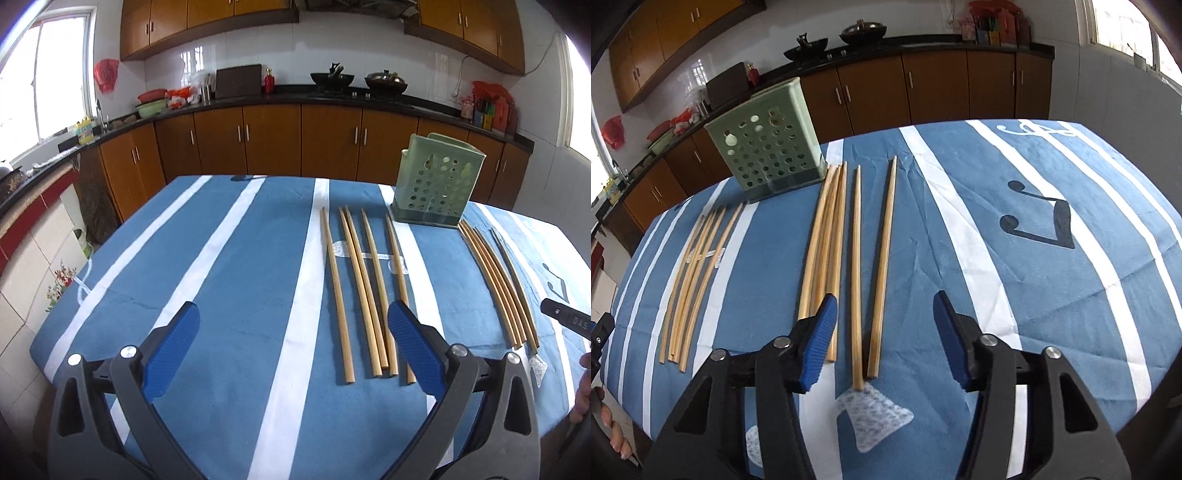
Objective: Organize utensils
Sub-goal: 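Grasp a wooden chopstick with the right tool while the left tool grasps another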
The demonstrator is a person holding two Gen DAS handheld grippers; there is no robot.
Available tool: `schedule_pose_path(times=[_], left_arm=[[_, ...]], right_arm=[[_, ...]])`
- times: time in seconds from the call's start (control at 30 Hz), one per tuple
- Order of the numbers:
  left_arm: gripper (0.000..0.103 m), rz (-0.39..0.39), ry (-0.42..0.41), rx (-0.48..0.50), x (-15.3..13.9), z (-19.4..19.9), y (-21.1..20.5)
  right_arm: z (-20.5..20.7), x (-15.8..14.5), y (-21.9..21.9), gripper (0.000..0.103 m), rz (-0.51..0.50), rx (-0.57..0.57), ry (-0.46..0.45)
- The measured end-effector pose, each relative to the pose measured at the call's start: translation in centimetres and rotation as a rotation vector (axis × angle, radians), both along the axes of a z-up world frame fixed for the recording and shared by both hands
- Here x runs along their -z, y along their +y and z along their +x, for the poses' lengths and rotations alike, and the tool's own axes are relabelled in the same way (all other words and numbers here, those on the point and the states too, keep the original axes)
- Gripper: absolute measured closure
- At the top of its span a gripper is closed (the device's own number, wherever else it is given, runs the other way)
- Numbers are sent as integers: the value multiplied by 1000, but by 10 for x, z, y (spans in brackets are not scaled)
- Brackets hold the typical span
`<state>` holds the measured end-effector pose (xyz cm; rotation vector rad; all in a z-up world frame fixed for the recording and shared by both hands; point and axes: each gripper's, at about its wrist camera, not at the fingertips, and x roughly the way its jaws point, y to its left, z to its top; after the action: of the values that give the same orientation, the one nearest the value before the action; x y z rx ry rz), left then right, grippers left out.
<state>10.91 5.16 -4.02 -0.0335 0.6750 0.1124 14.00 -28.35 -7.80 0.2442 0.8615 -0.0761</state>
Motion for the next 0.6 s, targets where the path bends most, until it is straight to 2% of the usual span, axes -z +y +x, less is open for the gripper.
schedule_pose_path(times=[0.13, 0.27, 0.3, 0.37, 0.43, 0.53, 0.6], left_arm=[[4, -53, 50, 19, 7, 17, 11], [5, -83, 79, 49, 14, 30, 12], [10, -84, 86, 60, 15, 33, 11], [21, -79, 111, 80, 20, 42, 6], [31, -75, 142, 99, 27, 51, 1], [45, -80, 202, 124, 39, 65, -5], [62, -78, 246, 132, 48, 73, -8]], right_arm=[[21, 13, 2, 63, -14, -4, 53], [27, 18, 8, 70, -98, -4, 61], [27, 18, 8, 72, -108, -3, 59], [26, 18, 4, 85, -122, 12, 52], [27, 17, -3, 92, -103, 33, 51], [28, 16, -9, 93, -89, 40, 51], [26, 15, -9, 93, -94, 37, 50]])
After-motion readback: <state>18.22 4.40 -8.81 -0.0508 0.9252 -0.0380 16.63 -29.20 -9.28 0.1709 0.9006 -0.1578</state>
